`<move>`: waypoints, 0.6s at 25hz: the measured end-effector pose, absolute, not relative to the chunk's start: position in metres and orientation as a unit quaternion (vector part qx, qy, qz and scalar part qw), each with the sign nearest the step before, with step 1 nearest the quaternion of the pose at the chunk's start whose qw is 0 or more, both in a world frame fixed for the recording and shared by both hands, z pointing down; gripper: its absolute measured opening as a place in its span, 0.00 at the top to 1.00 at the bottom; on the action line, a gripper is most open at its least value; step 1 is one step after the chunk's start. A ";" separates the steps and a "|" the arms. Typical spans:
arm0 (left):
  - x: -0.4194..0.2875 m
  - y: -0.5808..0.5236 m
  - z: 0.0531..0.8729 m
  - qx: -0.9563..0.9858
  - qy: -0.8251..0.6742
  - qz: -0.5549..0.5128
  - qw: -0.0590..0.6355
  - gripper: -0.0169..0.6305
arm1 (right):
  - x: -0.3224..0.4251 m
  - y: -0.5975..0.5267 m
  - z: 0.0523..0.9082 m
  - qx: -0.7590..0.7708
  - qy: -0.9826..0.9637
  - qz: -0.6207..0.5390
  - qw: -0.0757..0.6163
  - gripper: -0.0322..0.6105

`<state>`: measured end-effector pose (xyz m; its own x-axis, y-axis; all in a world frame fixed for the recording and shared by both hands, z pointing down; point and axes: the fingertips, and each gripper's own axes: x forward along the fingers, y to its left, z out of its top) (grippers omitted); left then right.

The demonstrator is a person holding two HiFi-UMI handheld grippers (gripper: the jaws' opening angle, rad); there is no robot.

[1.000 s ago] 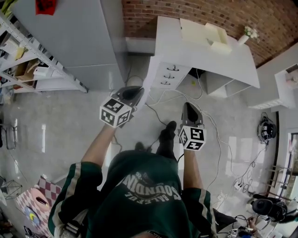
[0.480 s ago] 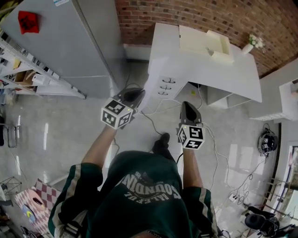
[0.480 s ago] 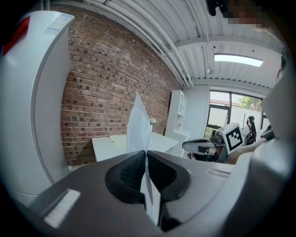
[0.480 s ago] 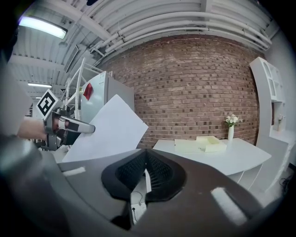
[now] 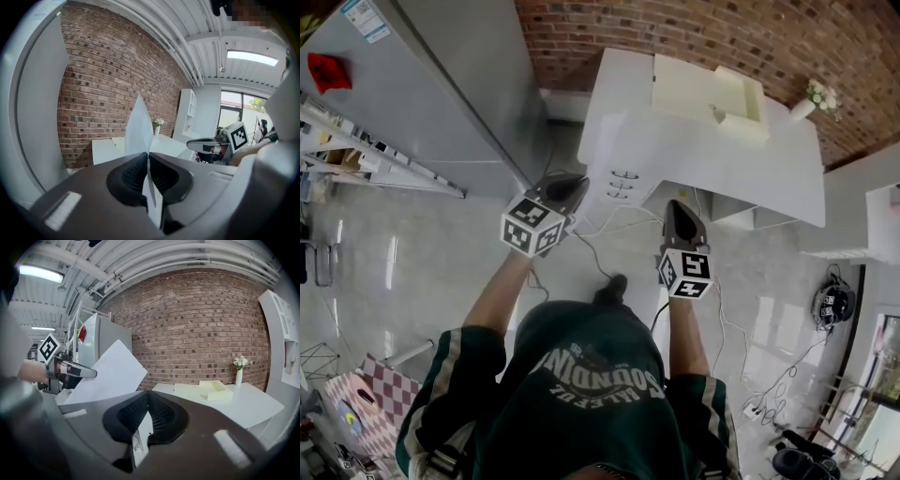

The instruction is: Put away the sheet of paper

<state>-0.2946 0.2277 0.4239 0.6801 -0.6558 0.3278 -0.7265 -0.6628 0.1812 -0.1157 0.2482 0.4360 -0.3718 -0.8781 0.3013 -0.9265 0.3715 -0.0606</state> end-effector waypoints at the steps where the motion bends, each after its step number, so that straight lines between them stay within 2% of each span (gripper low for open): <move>1: -0.289 0.223 0.424 0.903 -0.384 0.117 0.150 0.96 | -0.110 0.244 0.436 0.549 -0.821 0.110 0.109 0.95; 15: -0.204 0.182 0.431 0.901 -0.385 0.120 0.159 0.96 | -0.036 0.208 0.437 0.540 -0.828 0.105 0.109 0.95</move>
